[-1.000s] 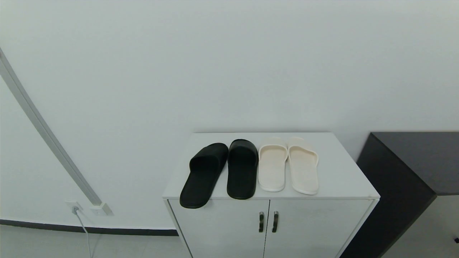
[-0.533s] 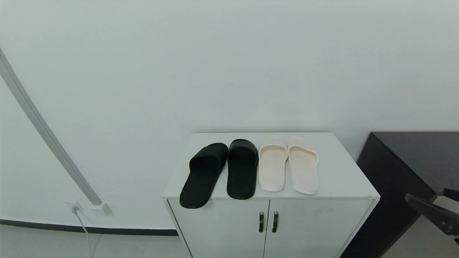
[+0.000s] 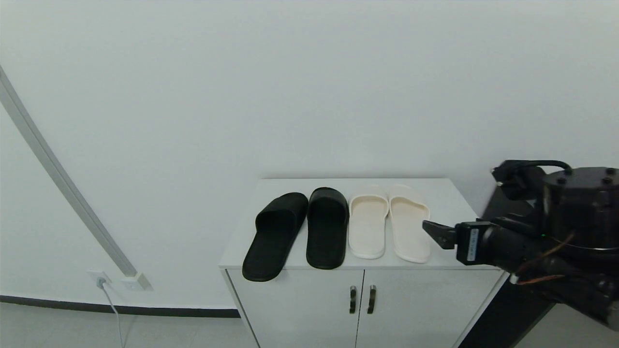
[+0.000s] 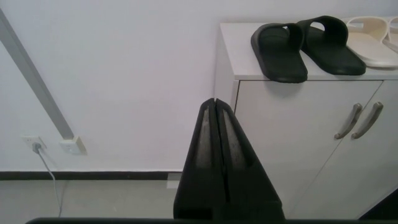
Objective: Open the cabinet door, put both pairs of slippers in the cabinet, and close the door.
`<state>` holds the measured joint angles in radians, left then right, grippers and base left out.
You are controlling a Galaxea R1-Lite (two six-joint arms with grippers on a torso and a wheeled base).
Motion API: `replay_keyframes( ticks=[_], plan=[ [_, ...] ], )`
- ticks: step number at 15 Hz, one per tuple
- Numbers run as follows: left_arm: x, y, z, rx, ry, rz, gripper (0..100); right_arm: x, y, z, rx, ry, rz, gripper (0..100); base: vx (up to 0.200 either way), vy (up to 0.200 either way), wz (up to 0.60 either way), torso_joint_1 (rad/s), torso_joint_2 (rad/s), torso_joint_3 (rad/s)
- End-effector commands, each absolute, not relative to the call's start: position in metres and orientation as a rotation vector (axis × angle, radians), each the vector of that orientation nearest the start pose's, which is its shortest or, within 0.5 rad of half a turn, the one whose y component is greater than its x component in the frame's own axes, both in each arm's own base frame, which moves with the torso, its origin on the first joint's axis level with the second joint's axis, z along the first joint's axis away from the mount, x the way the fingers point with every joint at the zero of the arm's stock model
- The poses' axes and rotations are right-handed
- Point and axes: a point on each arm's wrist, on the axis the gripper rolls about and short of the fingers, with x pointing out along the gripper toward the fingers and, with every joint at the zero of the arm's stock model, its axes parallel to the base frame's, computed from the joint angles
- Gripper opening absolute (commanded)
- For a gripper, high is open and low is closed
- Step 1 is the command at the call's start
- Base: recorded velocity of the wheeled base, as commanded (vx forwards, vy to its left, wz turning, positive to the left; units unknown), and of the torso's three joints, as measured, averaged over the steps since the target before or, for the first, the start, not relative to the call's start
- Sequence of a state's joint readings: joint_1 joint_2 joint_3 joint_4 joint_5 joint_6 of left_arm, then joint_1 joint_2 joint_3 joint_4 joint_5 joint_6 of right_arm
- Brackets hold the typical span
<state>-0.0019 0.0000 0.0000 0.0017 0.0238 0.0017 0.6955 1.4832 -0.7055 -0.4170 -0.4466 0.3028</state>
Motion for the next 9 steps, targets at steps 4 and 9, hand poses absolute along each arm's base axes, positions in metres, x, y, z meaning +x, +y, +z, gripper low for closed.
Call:
replay_keyframes(
  ticks=[4,9],
  plan=[
    [-0.023,0.001,0.075,0.002,0.002,0.023,0,0.259,0.217,0.158,0.076,0.385,0.079,100,0.000,0.000,0.00,0.000,0.00,0.000],
    [-0.023,0.001,0.076,-0.006,0.000,0.023,0,0.310,0.245,0.120,0.040,0.322,-0.051,100,0.000,0.000,0.00,0.000,0.00,0.000]
  ],
)
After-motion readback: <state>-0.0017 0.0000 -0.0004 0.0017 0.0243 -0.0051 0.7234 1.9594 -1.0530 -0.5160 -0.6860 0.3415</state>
